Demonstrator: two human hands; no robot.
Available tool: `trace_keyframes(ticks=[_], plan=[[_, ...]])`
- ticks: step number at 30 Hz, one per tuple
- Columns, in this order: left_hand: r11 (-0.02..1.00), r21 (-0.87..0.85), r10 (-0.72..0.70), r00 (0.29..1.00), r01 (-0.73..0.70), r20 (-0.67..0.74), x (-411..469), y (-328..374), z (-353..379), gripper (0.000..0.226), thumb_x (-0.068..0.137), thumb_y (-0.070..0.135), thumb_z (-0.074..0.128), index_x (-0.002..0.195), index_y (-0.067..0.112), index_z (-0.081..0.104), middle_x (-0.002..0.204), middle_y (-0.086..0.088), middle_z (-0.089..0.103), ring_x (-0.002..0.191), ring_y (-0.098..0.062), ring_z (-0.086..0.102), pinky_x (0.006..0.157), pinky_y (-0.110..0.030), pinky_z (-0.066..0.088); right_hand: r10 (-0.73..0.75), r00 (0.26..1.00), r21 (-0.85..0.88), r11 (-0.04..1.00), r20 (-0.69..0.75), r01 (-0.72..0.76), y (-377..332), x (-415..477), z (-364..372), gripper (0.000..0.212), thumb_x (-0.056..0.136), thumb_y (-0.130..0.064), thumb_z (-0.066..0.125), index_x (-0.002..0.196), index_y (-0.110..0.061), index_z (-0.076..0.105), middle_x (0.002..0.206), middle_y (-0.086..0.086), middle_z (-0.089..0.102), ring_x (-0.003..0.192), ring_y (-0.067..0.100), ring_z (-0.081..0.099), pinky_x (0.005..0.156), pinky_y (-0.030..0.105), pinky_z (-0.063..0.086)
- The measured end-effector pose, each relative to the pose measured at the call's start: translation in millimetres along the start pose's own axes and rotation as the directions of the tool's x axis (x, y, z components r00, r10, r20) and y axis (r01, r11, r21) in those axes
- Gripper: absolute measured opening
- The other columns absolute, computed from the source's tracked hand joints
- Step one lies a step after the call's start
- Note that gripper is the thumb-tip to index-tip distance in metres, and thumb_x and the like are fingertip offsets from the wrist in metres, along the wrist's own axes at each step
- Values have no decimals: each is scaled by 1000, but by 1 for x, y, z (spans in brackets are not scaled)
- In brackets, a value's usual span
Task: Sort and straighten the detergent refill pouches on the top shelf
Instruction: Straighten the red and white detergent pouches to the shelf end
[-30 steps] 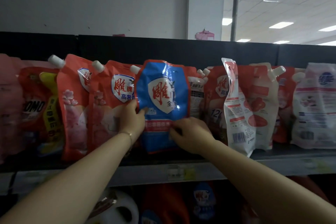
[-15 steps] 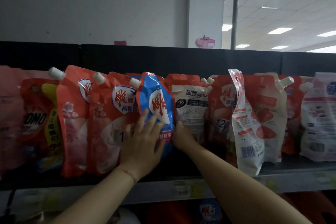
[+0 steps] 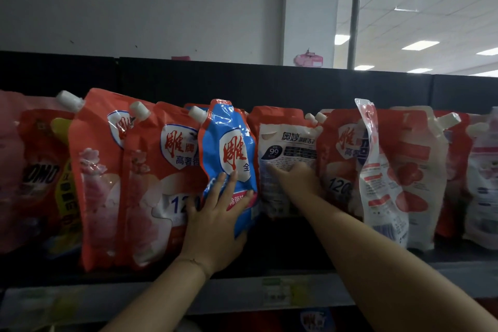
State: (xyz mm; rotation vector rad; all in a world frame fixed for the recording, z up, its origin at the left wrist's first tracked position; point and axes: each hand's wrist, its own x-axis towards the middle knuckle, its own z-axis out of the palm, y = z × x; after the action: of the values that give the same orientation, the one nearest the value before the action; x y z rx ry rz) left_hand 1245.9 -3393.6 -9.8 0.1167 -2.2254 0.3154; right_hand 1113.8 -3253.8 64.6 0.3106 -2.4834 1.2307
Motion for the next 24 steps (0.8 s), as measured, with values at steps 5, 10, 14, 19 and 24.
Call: trace_keyframes(ticks=[5,10,14,19,24], plan=[[1000,-13,21,1000,-21,-11,0,-2,2,83,56,53,79,133,37,52,154,-6,34,141,-27,24,83,-62,46,-58,998,-226,972,21,62,-11,4,14,58,84,-65,56,100,-10,62,102,9,65,99,30,62,77,31,46],[1000,-19,15,1000,-15,-2,0,-1,1,83,56,51,80,133,37,52,154,-6,33,140,-27,24,82,-62,45,-196,975,-288,933,102,217,-8,-5,0,29,96,-21,48,112,0,59,118,19,61,112,35,58,89,34,45],[999,-42,22,1000,-21,16,0,-2,0,81,59,50,80,134,36,51,154,-6,32,141,-26,22,83,-64,43,-168,947,-362,894,275,264,3,0,-34,22,92,-9,51,109,2,60,117,19,62,107,31,59,73,25,40],[995,-99,17,996,-9,86,1,-2,-1,72,75,51,67,140,41,38,161,0,9,144,-20,-2,97,-67,30,-173,900,-338,885,399,320,11,-13,-76,20,95,-9,50,113,-4,58,103,8,58,98,22,55,78,24,39],[991,-133,27,979,0,202,2,0,-9,73,87,51,54,148,46,14,155,10,-27,140,-13,-28,108,-61,12,-195,912,-257,919,360,298,27,-5,-97,27,90,1,48,102,-18,63,109,7,63,98,25,57,82,34,48]])
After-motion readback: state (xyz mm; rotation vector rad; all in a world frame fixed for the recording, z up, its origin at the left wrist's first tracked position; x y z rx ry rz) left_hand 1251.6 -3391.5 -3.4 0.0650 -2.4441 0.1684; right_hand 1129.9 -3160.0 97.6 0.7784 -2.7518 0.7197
